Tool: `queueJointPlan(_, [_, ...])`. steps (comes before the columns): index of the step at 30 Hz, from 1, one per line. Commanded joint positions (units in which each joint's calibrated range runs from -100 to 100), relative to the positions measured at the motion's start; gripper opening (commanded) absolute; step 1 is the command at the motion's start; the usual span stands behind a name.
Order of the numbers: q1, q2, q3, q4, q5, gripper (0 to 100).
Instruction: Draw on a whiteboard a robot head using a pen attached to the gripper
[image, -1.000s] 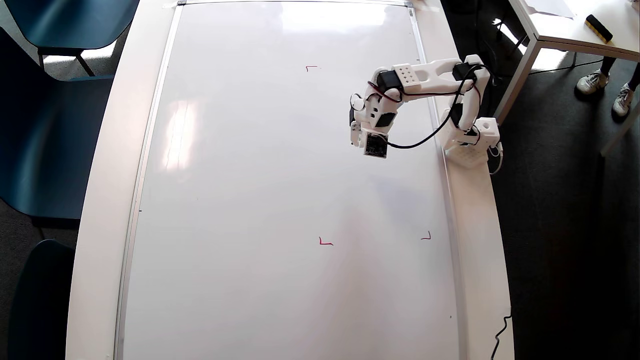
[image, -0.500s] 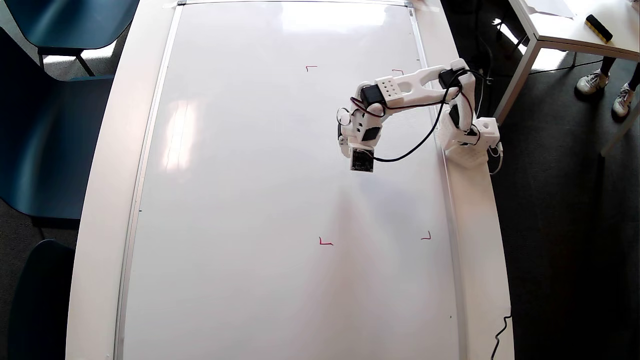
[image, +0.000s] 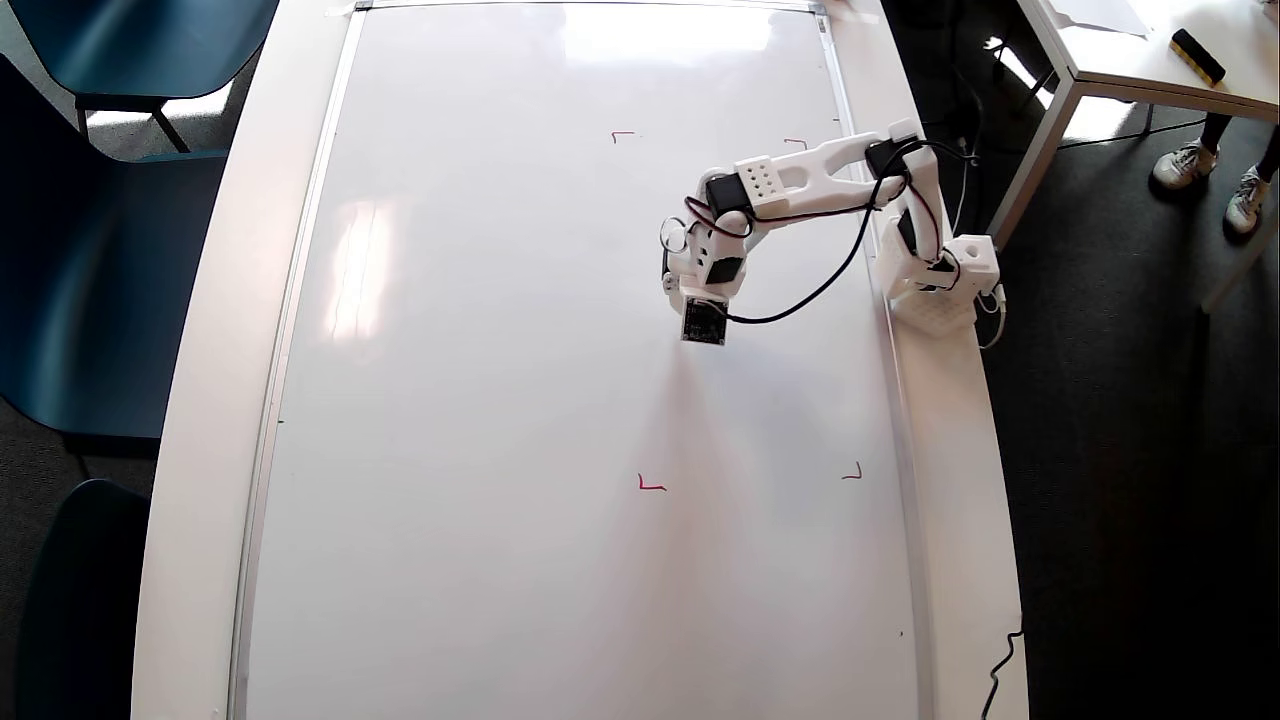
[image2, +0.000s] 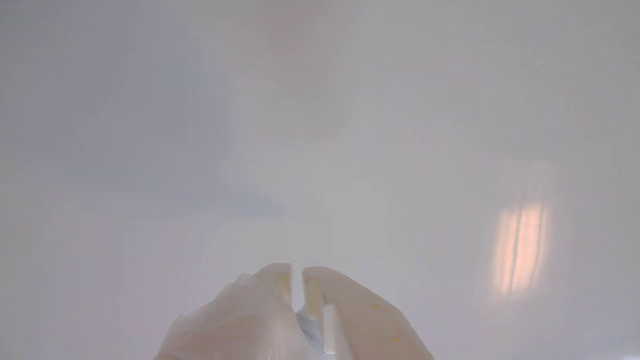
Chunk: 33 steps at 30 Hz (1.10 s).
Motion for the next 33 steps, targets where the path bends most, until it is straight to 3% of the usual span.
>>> queueJointPlan(1, [0.0, 1.1, -1.9, -0.6, -0.2, 1])
queueJointPlan(19, [0.4, 4.3, -0.9, -0.6, 0.1, 1])
queueJointPlan(33, [0.4, -3.3, 12.8, -4.3, 0.2, 1])
